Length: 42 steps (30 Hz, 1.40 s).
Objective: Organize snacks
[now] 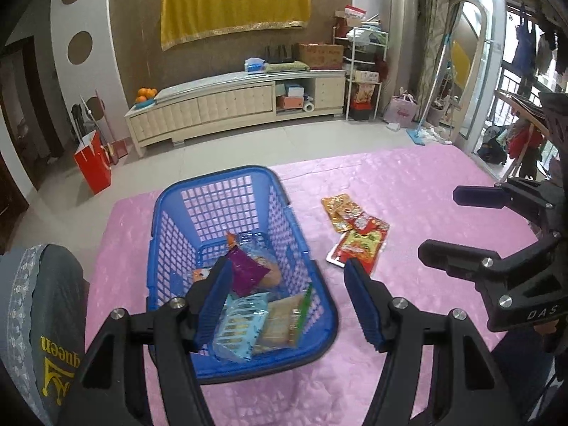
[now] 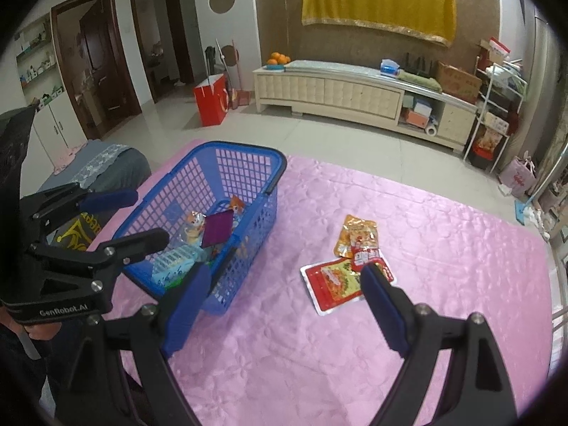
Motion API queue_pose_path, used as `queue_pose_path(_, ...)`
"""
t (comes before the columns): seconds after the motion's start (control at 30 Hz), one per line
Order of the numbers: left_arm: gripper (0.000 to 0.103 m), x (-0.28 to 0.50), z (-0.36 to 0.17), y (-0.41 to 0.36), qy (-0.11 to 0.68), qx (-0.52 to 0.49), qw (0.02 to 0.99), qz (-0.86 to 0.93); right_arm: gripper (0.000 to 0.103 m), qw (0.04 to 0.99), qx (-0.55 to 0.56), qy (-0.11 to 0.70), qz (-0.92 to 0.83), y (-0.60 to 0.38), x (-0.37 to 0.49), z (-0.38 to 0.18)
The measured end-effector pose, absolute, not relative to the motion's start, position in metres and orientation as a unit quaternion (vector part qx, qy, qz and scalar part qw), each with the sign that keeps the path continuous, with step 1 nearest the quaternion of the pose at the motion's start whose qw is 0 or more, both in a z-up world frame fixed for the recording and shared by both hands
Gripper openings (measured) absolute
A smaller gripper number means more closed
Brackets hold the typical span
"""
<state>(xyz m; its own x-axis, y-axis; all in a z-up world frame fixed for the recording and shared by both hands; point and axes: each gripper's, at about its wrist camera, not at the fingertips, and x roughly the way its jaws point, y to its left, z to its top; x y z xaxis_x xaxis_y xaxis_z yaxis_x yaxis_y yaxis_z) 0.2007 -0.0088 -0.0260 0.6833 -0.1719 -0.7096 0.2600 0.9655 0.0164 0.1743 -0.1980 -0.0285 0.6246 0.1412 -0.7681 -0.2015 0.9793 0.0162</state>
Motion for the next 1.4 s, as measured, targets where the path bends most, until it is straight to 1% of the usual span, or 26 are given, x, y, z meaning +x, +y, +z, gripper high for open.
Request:
queue_pose_path(0.37,0.063,0.198,-0.030,-0.065,0.385,0.082,0.907,-0.151,0.089,0.905,-0.029,0.421,0.058,-0.243,0.152,-0.029)
queue_pose_path(0.53,0.063,0.206,-0.039,-0.093,0.393,0.091,0.901,-0.160,0.089,0.903,-0.035,0.427,0.019,-0.270,0.149,-0.043)
queue_pose_path(0.9,0.063,0.236,-0.091,-0.148,0.438,0.119,0.874,-0.171,0.089,0.896,-0.008,0.444,0.019,-0.325,0.163,-0.080)
queue_pose_path(1.0,0.063,0.248,-0.108,-0.159,0.454,0.119,0.867,-0.166,0.089,0.890,0.012,0.456,0.020,-0.342,0.177,-0.097)
queue_pose_path(1.13,0.063,0.265,-0.130,-0.169,0.467,0.130,0.861,-0.151,0.089,0.885,0.010,0.466,0.017,-0.353,0.192,-0.120)
queue_pose_path(1.4,0.063,0.298,-0.167,-0.171,0.489,0.099,0.853,-0.155,0.089,0.871,0.026,0.489,0.024,-0.369,0.223,-0.156)
